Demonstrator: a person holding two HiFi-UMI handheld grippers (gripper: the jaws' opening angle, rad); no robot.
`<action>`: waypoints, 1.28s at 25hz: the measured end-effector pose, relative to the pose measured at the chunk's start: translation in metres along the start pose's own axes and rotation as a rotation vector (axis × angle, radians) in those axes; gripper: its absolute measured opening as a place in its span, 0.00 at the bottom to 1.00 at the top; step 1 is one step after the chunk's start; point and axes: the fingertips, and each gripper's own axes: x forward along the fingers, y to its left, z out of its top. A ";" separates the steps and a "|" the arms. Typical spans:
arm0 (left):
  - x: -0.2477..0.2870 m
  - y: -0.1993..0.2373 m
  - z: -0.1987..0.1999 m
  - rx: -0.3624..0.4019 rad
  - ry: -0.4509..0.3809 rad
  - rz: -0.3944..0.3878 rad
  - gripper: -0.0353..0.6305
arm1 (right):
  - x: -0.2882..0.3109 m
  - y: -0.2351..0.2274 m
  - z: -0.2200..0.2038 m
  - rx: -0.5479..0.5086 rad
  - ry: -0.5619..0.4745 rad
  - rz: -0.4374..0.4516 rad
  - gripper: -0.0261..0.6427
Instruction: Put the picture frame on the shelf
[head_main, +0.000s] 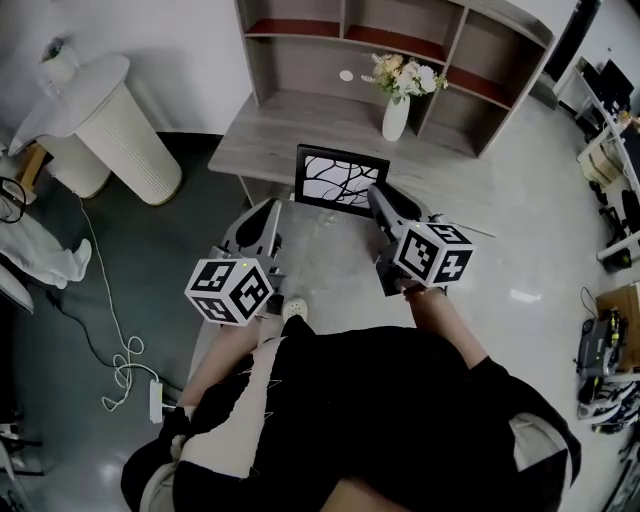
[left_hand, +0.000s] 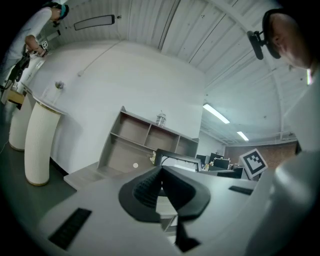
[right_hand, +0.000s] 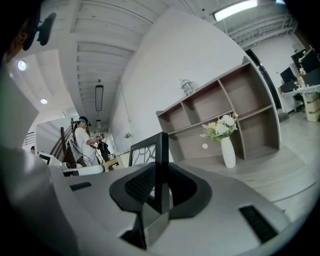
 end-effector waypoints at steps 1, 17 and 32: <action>0.007 0.007 0.005 0.004 0.003 -0.009 0.07 | 0.010 0.000 0.005 -0.002 -0.006 -0.002 0.16; 0.096 0.118 0.093 0.045 -0.011 -0.098 0.07 | 0.140 -0.001 0.074 0.049 -0.107 -0.085 0.16; 0.142 0.194 0.103 0.029 -0.004 -0.123 0.07 | 0.219 -0.019 0.076 0.058 -0.113 -0.146 0.16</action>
